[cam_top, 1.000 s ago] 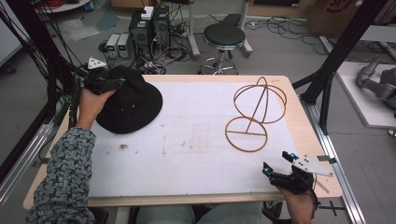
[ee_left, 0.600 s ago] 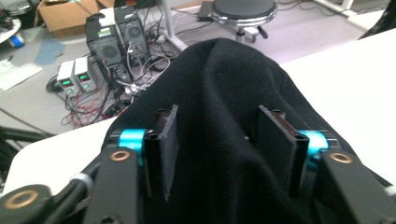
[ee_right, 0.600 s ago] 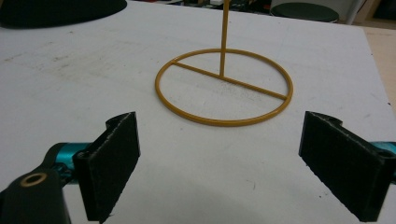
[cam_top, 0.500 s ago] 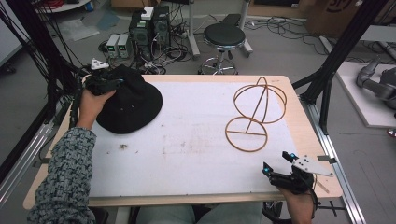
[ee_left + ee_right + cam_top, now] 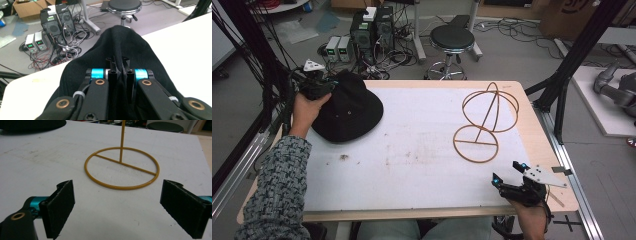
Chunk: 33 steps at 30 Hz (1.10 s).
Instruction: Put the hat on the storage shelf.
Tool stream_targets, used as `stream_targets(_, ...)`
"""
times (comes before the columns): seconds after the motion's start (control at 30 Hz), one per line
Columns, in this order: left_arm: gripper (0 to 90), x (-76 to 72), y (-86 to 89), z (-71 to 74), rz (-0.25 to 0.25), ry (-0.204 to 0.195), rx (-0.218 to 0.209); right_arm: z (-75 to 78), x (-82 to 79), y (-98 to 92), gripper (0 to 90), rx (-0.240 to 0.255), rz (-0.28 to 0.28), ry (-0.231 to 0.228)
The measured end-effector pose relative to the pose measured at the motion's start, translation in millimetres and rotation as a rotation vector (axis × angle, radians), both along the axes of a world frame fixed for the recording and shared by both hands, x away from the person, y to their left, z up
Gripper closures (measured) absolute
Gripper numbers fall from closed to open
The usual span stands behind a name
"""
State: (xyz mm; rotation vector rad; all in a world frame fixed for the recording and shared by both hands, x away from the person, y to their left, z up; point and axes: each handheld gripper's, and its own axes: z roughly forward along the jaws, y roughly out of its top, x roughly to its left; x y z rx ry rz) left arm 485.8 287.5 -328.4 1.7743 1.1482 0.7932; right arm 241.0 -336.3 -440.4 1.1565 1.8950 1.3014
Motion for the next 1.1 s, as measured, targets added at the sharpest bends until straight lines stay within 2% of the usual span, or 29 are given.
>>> stream_targets(0.17, 87.4, -7.7, 0.2, 14.9, -0.016, -0.034, -0.018, 0.2, 3.8, 3.6, 12.2, 0.001, 0.017, 0.002)
stream_targets(0.33, 87.4, -18.9, 2.1, 29.8, -0.052, -0.087, -0.099, 0.4, 8.0, 6.7, 12.2, 0.004, 0.029, 0.001)
stream_targets(0.43, 87.3, -25.3, 2.8, 38.6, -0.076, -0.106, -0.133, 0.3, 11.1, 9.5, 12.2, 0.003, 0.038, 0.0)
stream_targets(0.93, 87.2, -65.3, -11.8, 106.2, -0.192, -0.194, -0.192, 0.7, 23.1, 18.2, 12.2, 0.015, 0.072, 0.002)
stream_targets(1.1, 87.2, -77.0, -22.8, 128.0, -0.245, -0.22, -0.186, 1.0, 26.0, 22.3, 12.2, 0.015, 0.086, 0.004)
